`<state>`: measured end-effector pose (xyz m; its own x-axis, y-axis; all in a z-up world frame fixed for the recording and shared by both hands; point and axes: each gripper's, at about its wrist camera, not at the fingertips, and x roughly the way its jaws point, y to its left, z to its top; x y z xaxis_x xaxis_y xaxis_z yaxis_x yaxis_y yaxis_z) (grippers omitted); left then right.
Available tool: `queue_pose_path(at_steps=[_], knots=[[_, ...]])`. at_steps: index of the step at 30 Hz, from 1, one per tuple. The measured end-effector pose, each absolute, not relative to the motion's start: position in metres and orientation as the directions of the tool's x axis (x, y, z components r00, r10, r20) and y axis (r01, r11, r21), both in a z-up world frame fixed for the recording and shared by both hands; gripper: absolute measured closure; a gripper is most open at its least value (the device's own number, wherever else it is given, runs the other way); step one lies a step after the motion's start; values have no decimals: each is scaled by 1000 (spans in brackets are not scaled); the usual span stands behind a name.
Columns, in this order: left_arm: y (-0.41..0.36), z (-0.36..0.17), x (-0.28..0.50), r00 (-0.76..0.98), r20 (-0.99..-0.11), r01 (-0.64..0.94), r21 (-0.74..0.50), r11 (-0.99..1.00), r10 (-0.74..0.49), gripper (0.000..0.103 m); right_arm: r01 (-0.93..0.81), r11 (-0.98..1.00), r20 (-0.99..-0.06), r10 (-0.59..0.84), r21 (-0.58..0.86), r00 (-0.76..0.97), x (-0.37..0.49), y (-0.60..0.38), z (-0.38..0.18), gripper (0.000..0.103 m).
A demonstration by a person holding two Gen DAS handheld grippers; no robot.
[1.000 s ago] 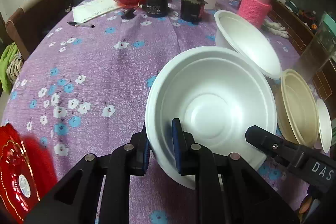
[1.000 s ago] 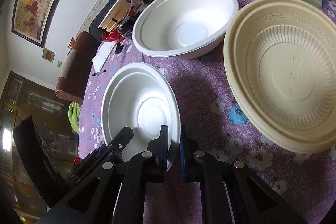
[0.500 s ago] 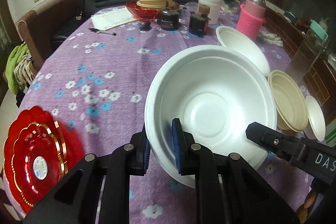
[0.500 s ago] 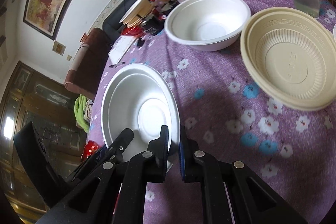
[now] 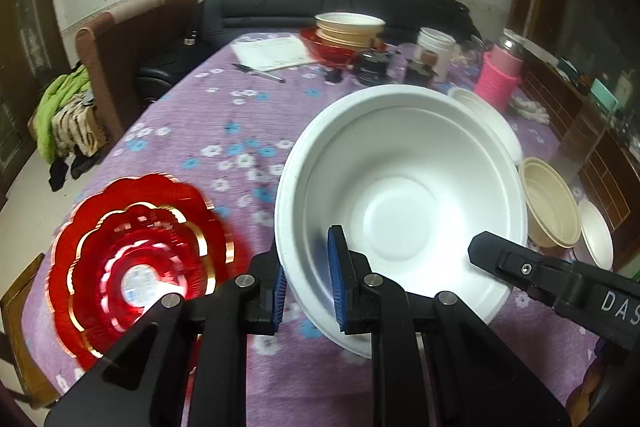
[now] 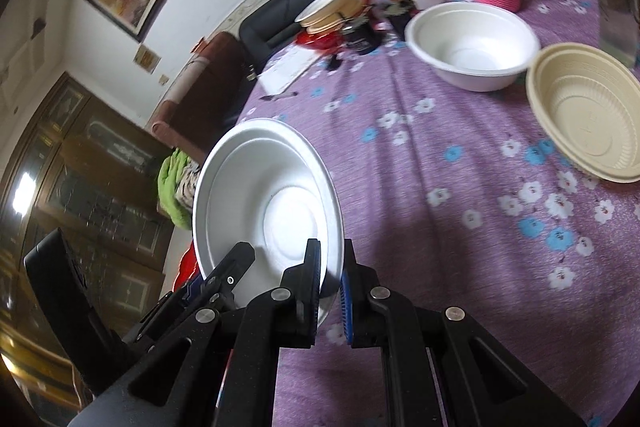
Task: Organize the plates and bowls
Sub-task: 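Lift the white foam bowl and carry it over the red plate stack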
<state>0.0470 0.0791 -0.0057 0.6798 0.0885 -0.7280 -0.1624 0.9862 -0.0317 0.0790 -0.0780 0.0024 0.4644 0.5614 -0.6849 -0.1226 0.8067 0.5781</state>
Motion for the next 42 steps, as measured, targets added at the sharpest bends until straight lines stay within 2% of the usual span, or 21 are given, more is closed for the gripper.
queue_pose_path(at_steps=[25, 42], knots=[[207, -15, -15, 641, -733, -424, -92, 901, 226, 86, -363, 760, -700, 644, 539, 309, 52, 72, 9, 94], [227, -41, -11, 568, -787, -478, -78, 875, 240, 86, -389, 758, -743, 630, 524, 227, 58, 109, -19, 94]])
